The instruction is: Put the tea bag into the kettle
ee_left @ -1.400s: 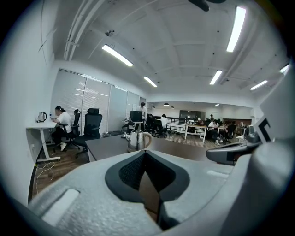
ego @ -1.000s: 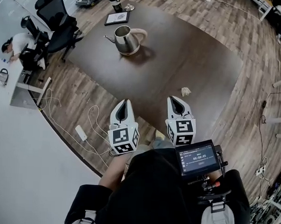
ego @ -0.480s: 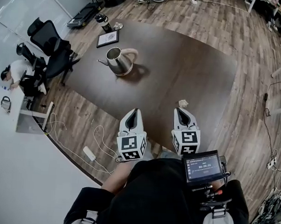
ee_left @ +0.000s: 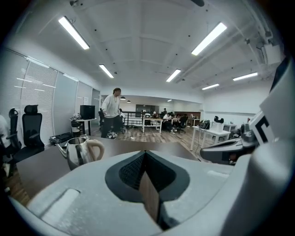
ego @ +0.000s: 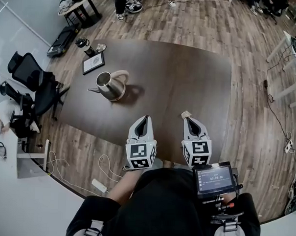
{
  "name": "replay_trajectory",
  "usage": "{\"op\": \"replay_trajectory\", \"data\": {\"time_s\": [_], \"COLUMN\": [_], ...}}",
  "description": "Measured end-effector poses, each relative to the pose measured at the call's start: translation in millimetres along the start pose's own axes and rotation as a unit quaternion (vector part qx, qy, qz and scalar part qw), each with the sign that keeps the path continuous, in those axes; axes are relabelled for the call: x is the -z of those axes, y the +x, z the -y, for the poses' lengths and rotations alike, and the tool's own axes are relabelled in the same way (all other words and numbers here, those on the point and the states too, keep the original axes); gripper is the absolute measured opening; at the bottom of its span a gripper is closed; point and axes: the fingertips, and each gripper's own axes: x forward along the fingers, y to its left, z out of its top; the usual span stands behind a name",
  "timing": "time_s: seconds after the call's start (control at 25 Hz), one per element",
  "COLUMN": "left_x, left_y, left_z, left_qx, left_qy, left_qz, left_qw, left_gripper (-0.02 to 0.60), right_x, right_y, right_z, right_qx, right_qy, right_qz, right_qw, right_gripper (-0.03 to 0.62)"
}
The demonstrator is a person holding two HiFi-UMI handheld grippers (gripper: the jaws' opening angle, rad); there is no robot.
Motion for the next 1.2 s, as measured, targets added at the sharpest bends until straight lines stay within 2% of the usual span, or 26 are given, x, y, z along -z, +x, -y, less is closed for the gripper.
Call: {"op": "replay_trajectory", "data": {"time_s": [0.16, 0.28, 0.52, 0.92, 1.0, 1.12, 1.2], "left_x": [-8, -9, -4, 12, 15, 16, 16], "left_y": [13, 20, 25, 31, 31, 33, 35], "left_z": [-4, -6, -2, 12, 13, 14, 12], "left_qx": [0.032, 0.049, 0.075, 0.087, 0.09, 0.088, 0.083], "left_qy": [0.007, 0.007, 0.005, 0.006, 0.005, 0.009, 0.009], "left_qz": [0.004, 0.002, -0.007, -0.026, -0.031, -0.037, -0.04], "left_qw": [0.9994, 0.9988, 0.9972, 0.9958, 0.9955, 0.9954, 0.9957], "left_gripper": [0.005, 0.005, 0.005, 0.005, 0.005, 0.005, 0.005], "right_x": [-5, -4, 13, 44, 56, 68, 74], "right_y": [0, 3, 5, 3, 4, 10, 14], "right_z": [2, 2, 8, 31, 31, 31, 33], "right_qx": [0.029, 0.034, 0.026, 0.009, 0.0, -0.012, -0.013], "right_qy": [0.001, -0.003, -0.012, -0.021, -0.02, -0.019, -0.026], "right_qz": [-0.007, -0.021, -0.067, -0.12, -0.137, -0.156, -0.163], "right_qw": [1.0, 0.999, 0.997, 0.992, 0.99, 0.988, 0.986], "right_gripper": [0.005, 0.005, 0.005, 0.006, 0.024, 0.092, 0.098]}}
